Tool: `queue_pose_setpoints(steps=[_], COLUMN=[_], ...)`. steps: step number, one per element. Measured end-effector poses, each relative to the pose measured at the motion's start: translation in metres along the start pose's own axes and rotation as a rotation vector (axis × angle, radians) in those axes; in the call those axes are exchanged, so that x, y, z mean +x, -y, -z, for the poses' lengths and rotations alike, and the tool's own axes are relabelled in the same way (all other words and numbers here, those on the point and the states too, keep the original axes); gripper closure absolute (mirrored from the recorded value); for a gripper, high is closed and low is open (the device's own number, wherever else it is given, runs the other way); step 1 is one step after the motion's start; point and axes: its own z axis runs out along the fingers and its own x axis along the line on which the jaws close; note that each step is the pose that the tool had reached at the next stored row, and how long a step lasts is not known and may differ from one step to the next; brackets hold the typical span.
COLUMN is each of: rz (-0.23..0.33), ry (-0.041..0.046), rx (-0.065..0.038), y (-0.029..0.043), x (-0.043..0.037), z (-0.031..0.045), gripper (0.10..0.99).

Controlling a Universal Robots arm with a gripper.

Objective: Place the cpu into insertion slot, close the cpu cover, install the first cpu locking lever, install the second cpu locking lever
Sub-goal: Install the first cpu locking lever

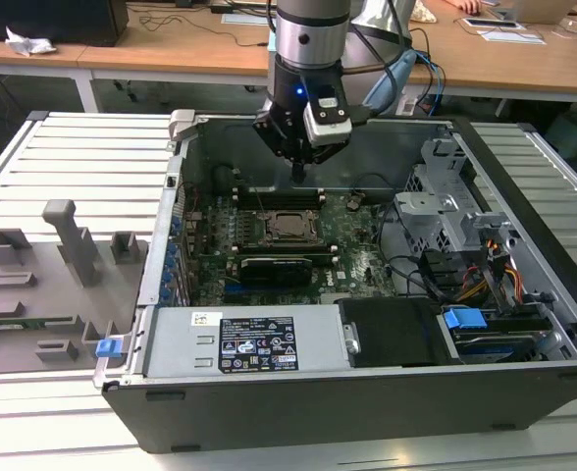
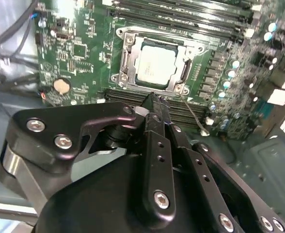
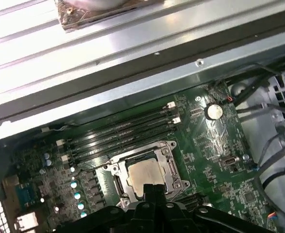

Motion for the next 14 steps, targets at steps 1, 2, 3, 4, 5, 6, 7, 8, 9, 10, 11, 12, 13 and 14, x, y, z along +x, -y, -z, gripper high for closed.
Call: queue_pose_setpoints(steps=[1, 2, 3, 4, 5, 6, 7, 8, 9, 10, 11, 12, 13, 14], rz=[0.035, 0.055, 0.072, 0.099, 0.117, 0.151, 0.170, 0.193, 0.212, 0.230, 0.257, 0.275, 0.294, 0.316], ry=[-0.0017, -0.0027, -0.0035, -0.0049, -0.0057, -0.0075, -0.0084, -0.0095, -0.0105, -0.0114, -0.0127, -0.0136, -0.0145, -0.0156], rx=[0.000, -0.001, -0.001, -0.001, -0.001, -0.002, -0.002, -0.002, -0.002, -0.002, -0.003, -0.003, -0.003, -0.003], y=[0.0000, 0.0000, 0.0000, 0.0000, 0.0000, 0.0000, 0.0000, 0.0000, 0.0000, 0.0000, 0.0000, 0.0000, 0.0000, 0.0000], x=[0.0000, 0.0000, 0.0000, 0.0000, 0.0000, 0.0000, 0.0000, 0.0000, 0.0000, 0.0000, 0.0000, 0.0000, 0.0000, 0.0000], z=[-0.0001, -0.0001, -0.0001, -0.0002, -0.0002, -0.0002, -0.0003, -0.0003, -0.0004, -0.0004, -0.0004, -0.0005, -0.0005, -0.0006], gripper=[0.980, 0.980, 0.980, 0.980, 0.980, 0.980, 0.980, 0.980, 0.980, 0.980, 0.980, 0.980, 0.980, 0.980])
